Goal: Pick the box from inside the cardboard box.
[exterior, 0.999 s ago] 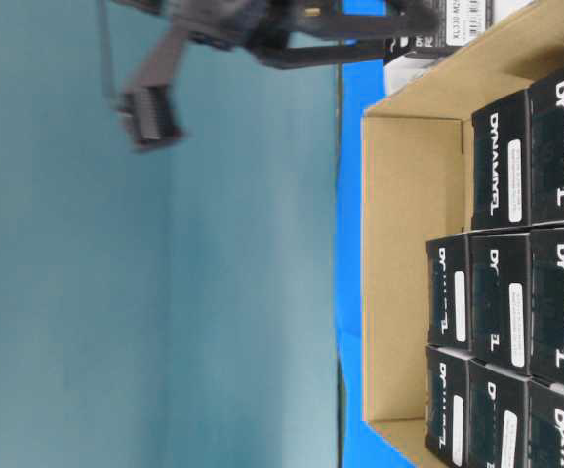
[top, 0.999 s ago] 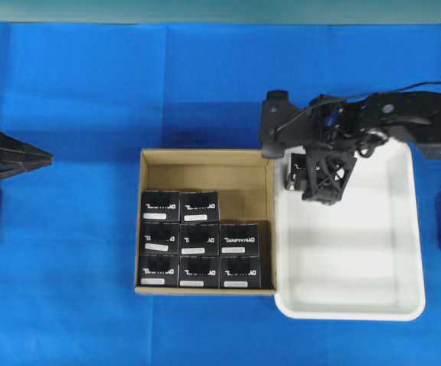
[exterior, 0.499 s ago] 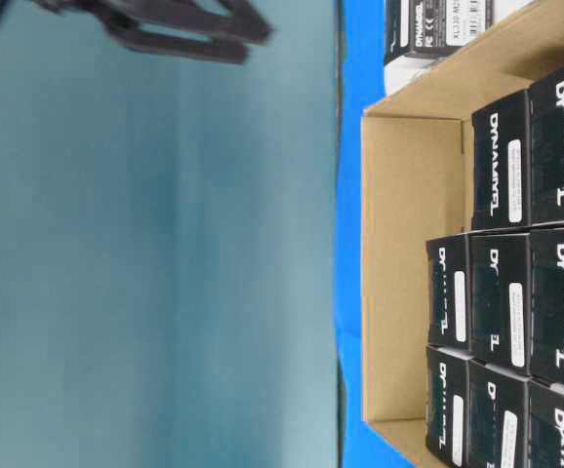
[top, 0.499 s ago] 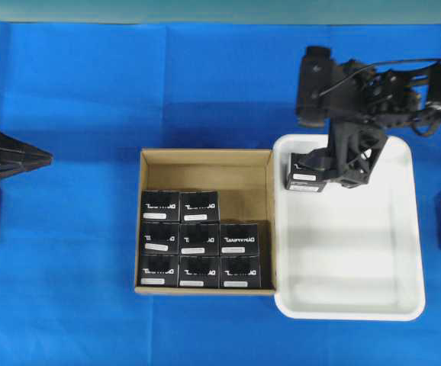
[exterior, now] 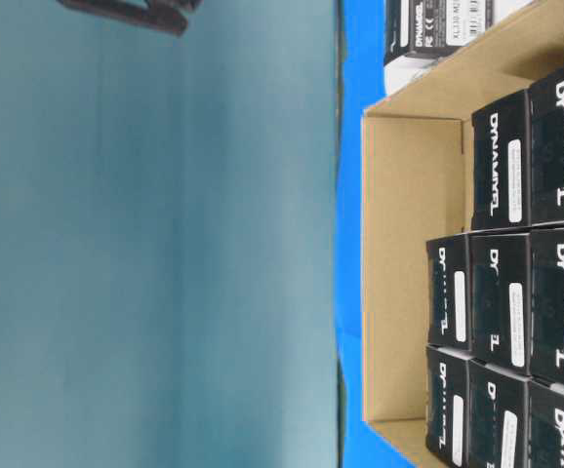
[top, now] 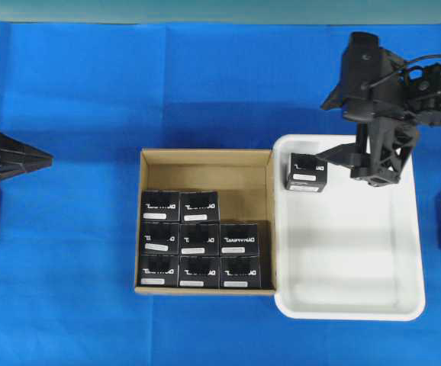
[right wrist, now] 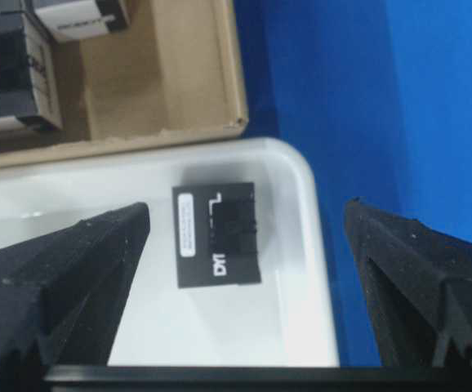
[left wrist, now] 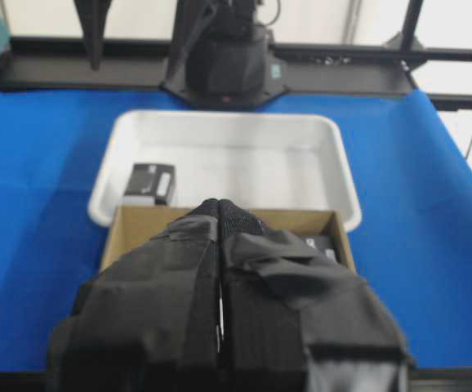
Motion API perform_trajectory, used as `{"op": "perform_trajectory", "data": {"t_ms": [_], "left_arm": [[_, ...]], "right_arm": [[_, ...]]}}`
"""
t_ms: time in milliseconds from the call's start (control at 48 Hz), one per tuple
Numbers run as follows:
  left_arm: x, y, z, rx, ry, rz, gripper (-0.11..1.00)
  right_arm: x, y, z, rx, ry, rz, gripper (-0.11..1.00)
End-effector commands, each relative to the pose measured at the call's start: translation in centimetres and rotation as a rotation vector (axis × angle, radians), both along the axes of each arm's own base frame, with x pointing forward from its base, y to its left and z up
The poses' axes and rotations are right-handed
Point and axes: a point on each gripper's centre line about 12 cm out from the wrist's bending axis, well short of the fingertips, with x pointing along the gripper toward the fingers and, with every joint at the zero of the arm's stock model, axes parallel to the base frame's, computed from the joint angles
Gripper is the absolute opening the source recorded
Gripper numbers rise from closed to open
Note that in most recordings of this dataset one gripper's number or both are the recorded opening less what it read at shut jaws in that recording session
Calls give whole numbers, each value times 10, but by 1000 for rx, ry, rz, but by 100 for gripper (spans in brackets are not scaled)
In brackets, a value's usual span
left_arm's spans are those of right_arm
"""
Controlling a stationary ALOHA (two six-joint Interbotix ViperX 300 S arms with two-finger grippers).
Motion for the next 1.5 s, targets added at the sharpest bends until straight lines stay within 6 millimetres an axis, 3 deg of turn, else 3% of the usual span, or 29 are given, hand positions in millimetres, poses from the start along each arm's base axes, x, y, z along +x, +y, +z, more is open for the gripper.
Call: {"op": "perform_trajectory", "data": {"t_ms": [0,333,687,1478], "left_arm": [[1,0,13,3,-32,-2,-5],[1,-1,12,3,-29,-3,-5],[1,0,11,3,-25,-2,-5],[1,-1,11,3,-26,-3,-5]], "right_arm": [[-3,2,8,-8,-50,-2,97],[-26,9,29,-50,-284,-10,97],[-50,16,32,-34,-349,-32,96],[-53,22,27,-13,-349,-23,96]]}}
